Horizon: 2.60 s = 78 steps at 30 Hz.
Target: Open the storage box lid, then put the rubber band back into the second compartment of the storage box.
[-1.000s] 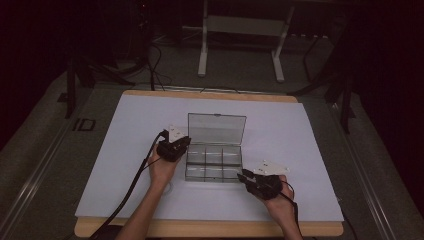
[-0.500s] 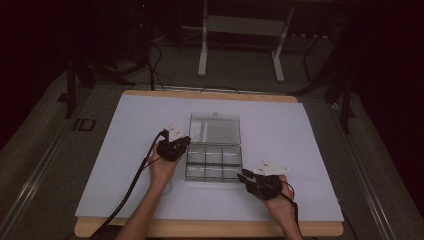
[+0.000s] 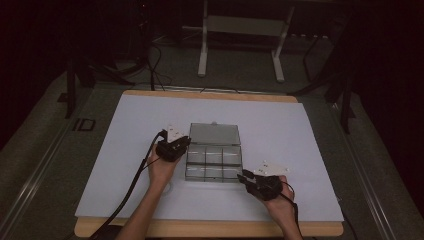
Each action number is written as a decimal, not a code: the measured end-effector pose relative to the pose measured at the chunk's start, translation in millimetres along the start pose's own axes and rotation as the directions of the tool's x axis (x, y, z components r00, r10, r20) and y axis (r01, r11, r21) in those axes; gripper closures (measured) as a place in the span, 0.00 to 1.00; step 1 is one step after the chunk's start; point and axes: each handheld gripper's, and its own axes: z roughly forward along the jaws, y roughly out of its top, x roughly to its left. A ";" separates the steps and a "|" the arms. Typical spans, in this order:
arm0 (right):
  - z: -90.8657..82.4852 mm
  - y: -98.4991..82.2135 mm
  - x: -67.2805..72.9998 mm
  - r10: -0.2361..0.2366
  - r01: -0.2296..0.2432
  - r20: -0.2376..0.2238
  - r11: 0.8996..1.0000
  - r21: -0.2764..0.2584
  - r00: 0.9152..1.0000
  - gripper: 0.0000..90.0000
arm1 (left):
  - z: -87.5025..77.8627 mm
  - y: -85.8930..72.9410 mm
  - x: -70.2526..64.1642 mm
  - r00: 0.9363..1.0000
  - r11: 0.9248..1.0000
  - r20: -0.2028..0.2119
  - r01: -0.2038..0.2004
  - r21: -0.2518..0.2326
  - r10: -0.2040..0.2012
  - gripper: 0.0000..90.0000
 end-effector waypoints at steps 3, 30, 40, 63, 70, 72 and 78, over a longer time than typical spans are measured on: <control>-0.5 0.2 -0.2 -0.003 0.003 0.002 1.000 -0.003 1.000 0.79 | -5.5 1.1 0.3 1.000 1.000 -0.001 -0.002 -0.014 0.002 0.90; -7.5 4.3 -1.3 0.017 -0.016 0.028 0.998 -0.062 0.999 0.74 | -48.5 -18.5 8.5 0.999 0.999 0.022 0.029 -0.040 -0.028 0.86; -6.5 4.5 -1.2 0.015 -0.013 0.028 0.998 -0.063 0.999 0.73 | -65.1 -26.7 9.0 0.999 0.998 0.026 0.036 -0.048 -0.034 0.86; -7.6 4.5 -1.9 0.009 -0.007 0.027 0.998 -0.060 1.000 0.67 | -87.8 -48.9 12.9 0.999 0.999 0.009 0.035 -0.018 -0.034 0.86; -5.9 4.2 -0.2 -0.005 0.006 0.021 0.999 -0.051 1.000 0.66 | -93.0 -57.6 14.7 0.999 0.999 0.004 0.044 0.001 -0.044 0.85; -5.7 4.2 0.0 -0.009 0.010 0.020 0.999 -0.049 1.000 0.66 | -94.7 -60.7 13.9 0.999 0.999 0.006 0.041 0.008 -0.041 0.85; -5.9 4.7 0.8 -0.011 0.012 0.020 0.999 -0.049 1.000 0.66 | -100.3 -70.2 11.2 0.999 0.998 0.009 0.046 0.030 -0.046 0.86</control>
